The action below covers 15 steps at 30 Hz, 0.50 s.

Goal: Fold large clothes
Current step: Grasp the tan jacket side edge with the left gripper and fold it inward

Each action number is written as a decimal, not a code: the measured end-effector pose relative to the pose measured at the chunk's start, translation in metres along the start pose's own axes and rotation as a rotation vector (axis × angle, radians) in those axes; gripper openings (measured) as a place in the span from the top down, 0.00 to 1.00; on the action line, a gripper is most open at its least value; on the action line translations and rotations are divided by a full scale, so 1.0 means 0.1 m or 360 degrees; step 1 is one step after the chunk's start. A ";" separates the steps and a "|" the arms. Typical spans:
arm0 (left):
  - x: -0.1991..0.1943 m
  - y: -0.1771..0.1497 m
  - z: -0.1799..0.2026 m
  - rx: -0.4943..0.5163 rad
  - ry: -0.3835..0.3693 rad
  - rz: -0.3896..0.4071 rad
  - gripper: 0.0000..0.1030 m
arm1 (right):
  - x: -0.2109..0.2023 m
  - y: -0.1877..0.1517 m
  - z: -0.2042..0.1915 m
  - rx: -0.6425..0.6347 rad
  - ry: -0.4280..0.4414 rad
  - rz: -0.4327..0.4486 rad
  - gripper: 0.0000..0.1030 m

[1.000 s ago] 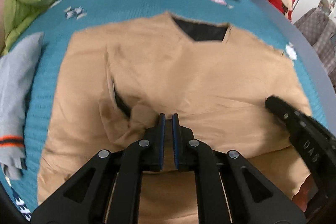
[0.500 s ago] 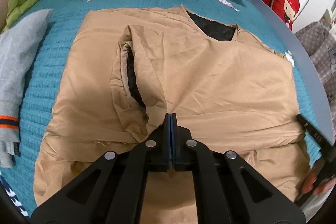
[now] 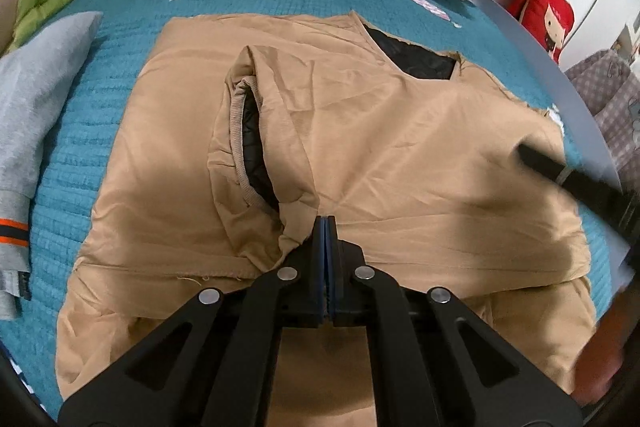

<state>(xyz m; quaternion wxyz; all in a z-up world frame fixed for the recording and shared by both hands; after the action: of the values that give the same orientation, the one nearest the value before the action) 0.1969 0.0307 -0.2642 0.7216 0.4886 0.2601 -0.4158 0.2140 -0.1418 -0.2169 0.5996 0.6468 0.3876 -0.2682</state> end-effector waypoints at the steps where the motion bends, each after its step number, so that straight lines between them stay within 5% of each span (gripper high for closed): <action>1: 0.00 0.00 -0.02 -0.0013 -0.0010 0.0005 0.98 | 0.07 -0.10 -0.03 -0.0038 -0.0039 -0.0031 0.95; 7: 0.00 -0.01 -0.02 0.0005 -0.0049 0.0007 0.98 | -0.10 -0.40 0.64 0.0016 -0.0308 0.0046 1.00; 10: 0.00 0.00 -0.04 -0.0013 -0.0063 0.0002 0.98 | -0.22 -0.36 1.11 0.0113 -0.0786 0.0085 1.00; 12: -0.02 0.02 -0.05 -0.0038 -0.0082 -0.0001 0.98 | -0.26 -0.27 1.39 0.0275 -0.0771 0.0040 1.00; 15: -0.18 0.07 0.07 0.0091 -0.0114 0.0069 0.97 | -0.41 -0.05 1.28 0.0306 -0.0608 0.0196 0.97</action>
<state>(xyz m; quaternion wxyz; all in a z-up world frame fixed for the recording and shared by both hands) 0.1930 0.0320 -0.2437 0.7251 0.4992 0.2115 -0.4247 0.2020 -0.2751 -0.2035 0.6131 0.6608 0.1993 -0.3845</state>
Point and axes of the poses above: each gripper's, at about its wrist camera, not at the fingertips, and x roughly the way its jaws point, z to its right, y to its top, the point moved 1 cm from there along x, roughly the way its jaws point, and after that the axes turned 10 degrees about -y, right-handed, at the moved point
